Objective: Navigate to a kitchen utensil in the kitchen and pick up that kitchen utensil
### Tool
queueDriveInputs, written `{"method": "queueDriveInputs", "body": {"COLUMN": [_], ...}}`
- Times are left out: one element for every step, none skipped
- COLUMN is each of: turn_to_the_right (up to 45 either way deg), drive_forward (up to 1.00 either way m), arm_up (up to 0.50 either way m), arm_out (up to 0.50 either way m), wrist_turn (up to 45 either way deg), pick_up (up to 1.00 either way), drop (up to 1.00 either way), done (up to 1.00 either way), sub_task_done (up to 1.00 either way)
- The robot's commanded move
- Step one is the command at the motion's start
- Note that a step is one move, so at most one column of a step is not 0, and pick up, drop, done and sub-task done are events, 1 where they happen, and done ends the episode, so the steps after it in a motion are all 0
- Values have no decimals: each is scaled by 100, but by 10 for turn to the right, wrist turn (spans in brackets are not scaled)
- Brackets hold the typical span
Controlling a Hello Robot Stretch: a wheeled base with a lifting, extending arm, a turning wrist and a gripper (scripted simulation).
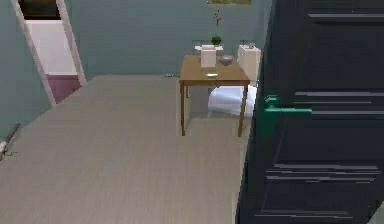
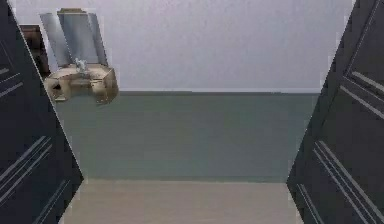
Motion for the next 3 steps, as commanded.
{"method": "queueDriveInputs", "body": {"turn_to_the_right": [0, -300, 0], "drive_forward": [50, 0, 100], "arm_up": [0, 0, 0], "arm_out": [0, 0, 0], "wrist_turn": [0, 0, 0], "pick_up": [0, 0, 0], "drop": [0, 0, 0], "done": [0, 0, 0], "sub_task_done": [0, 0, 0]}}
